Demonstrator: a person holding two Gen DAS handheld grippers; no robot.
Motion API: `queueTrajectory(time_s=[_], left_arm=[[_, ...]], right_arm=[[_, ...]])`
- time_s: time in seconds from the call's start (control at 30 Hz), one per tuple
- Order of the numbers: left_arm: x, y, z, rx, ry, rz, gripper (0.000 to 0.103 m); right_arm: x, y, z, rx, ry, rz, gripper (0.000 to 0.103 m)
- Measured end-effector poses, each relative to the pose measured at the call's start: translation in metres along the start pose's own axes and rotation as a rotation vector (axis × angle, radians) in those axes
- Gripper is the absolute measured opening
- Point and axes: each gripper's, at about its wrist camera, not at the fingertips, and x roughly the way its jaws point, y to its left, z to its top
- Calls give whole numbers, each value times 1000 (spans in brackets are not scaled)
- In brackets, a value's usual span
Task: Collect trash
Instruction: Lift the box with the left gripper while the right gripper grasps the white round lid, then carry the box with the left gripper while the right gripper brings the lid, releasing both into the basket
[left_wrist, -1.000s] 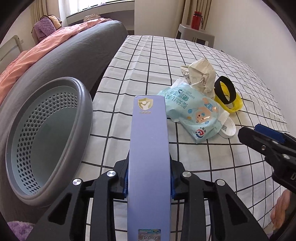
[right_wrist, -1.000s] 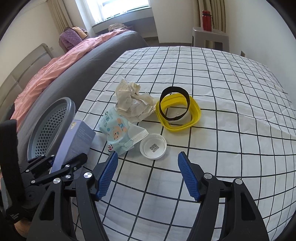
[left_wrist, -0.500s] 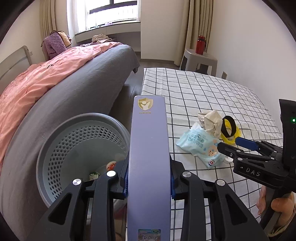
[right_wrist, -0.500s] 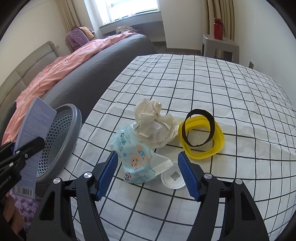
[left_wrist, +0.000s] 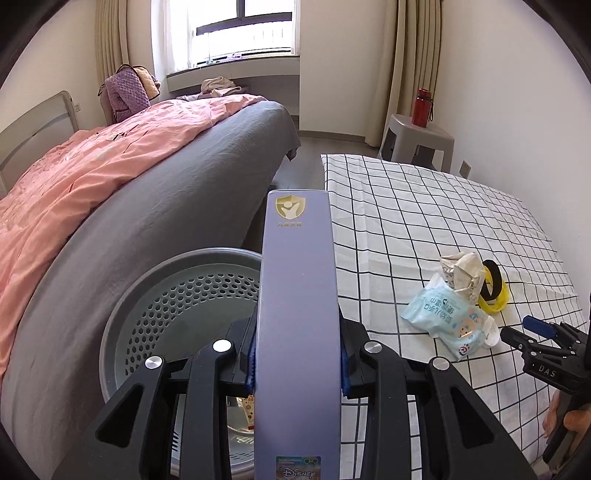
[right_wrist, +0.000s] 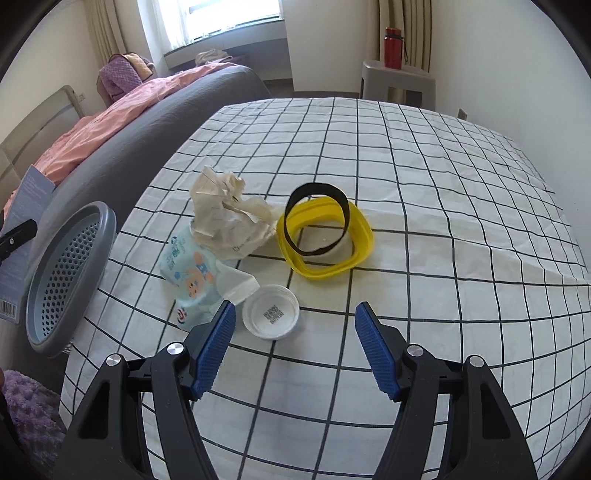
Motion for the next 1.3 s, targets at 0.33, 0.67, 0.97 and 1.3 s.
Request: queueTrajectory(time_s=[0.33, 0.67, 0.97, 1.3], left_arm=[[5, 20, -13, -35, 21, 6, 31], [2, 29, -19, -44, 17, 22, 31], [-2, 45, -28, -47, 8, 38, 31], [-3, 77, -36, -96, 17, 56, 31]], right_arm=[[24, 13, -9, -62, 51, -26, 57], [30, 22, -4, -76, 40, -34, 39], [8, 15, -19, -3, 22, -47, 39], [-30, 62, -33, 20, -44, 7, 39]])
